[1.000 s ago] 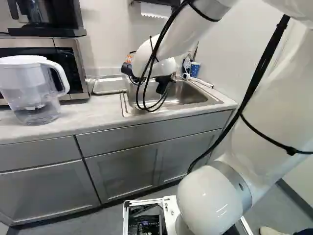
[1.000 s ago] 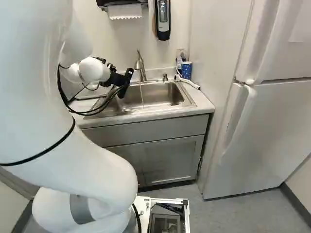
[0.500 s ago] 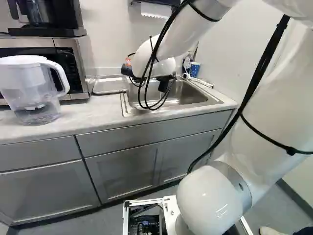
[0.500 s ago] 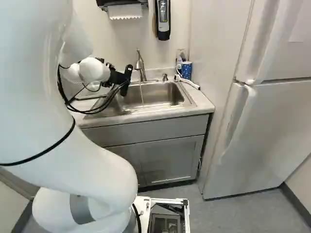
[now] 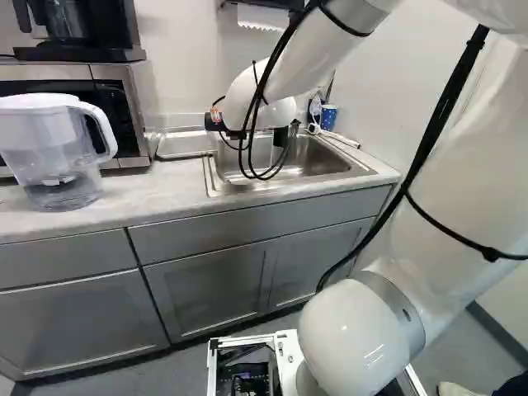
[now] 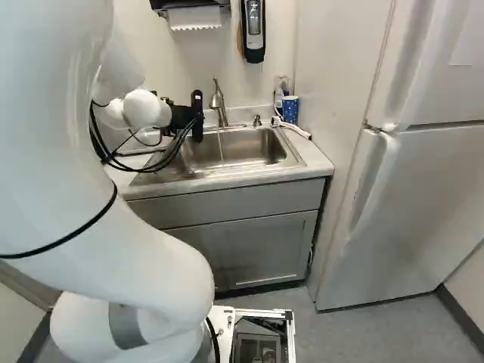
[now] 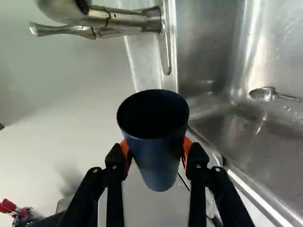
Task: Rinse the cup and place it in the tray
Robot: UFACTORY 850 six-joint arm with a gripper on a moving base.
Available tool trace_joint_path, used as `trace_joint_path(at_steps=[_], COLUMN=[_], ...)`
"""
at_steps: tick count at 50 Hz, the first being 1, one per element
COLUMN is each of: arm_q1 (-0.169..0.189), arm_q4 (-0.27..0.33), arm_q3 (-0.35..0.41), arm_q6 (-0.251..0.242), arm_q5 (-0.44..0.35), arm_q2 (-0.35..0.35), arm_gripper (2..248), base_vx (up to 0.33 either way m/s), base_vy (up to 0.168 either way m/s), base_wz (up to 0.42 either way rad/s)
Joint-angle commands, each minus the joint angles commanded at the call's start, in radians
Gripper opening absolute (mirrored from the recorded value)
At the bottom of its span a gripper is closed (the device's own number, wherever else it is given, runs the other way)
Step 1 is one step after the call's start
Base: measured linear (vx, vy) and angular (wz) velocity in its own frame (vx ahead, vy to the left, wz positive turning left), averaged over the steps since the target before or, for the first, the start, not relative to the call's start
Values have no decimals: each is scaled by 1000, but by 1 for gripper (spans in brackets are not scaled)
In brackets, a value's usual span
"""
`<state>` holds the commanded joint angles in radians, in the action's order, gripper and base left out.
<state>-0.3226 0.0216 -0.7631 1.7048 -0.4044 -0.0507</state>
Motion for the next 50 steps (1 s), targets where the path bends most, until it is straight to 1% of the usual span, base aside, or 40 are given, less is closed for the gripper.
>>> trace_joint_path(at_steps=[50], arm_q1=[0], arm_q4=[0], arm_q3=[0], arm_q6=[-525], arm_q5=[0], arm_q2=[0], arm_gripper=[124], base_vx=[0], base_vy=[0], base_wz=[0])
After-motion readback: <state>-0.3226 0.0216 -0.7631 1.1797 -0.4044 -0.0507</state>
